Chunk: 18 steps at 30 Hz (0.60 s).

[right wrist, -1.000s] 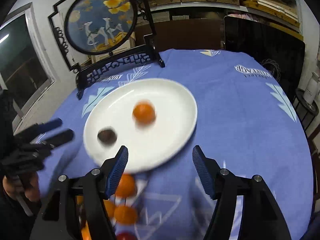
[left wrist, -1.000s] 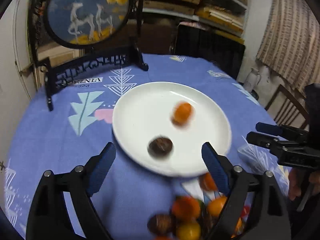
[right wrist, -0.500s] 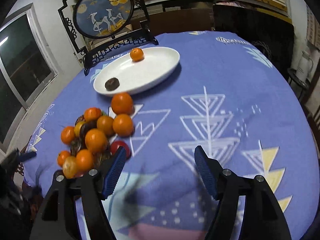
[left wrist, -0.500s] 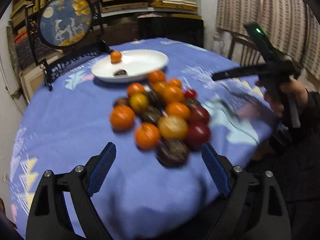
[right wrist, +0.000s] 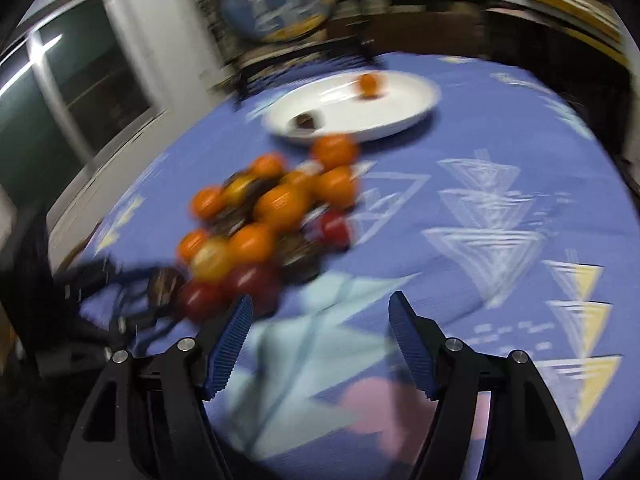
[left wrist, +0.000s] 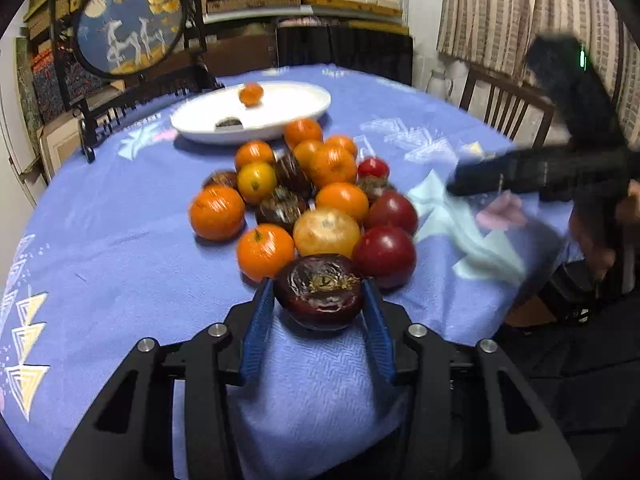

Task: Organize fruits
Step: 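Carry a dark persimmon to the plate with left tool while right tool carries a tomato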

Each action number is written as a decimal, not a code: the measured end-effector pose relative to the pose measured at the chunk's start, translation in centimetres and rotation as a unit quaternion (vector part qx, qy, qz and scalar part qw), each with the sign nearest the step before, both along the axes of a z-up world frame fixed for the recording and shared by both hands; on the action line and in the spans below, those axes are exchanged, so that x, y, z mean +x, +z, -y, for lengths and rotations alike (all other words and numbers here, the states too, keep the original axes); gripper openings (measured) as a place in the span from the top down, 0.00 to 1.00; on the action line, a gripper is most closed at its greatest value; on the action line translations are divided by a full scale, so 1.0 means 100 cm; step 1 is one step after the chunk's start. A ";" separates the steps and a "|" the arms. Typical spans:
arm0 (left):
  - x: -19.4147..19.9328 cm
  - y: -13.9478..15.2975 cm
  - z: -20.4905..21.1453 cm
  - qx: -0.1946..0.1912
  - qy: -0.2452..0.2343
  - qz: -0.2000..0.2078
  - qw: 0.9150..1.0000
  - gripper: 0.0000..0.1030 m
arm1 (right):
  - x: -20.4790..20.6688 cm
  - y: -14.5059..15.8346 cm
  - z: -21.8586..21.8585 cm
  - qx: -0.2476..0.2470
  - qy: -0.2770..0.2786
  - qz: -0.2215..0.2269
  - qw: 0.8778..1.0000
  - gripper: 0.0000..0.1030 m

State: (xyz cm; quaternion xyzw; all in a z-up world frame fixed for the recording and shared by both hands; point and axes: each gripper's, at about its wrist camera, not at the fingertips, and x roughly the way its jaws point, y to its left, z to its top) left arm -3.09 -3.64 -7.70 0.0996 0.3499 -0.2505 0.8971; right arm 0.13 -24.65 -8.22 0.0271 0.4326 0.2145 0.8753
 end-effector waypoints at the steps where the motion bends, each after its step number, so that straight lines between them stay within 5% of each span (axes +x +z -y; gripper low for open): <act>1: -0.002 0.005 -0.004 -0.008 0.002 0.007 1.000 0.57 | -0.001 -0.002 -0.006 -0.003 0.012 -0.001 1.000 0.31; 7: 0.004 0.017 -0.024 -0.027 0.034 0.013 0.999 0.57 | 0.010 -0.008 -0.030 0.001 0.030 0.006 1.000 0.34; 12: 0.015 0.009 -0.030 -0.027 0.048 -0.008 0.998 0.57 | 0.021 -0.015 -0.039 0.028 0.043 -0.008 0.999 0.57; 18: 0.019 0.010 -0.036 -0.035 0.052 -0.011 0.998 0.57 | 0.030 -0.019 -0.035 0.092 0.048 -0.048 0.993 0.55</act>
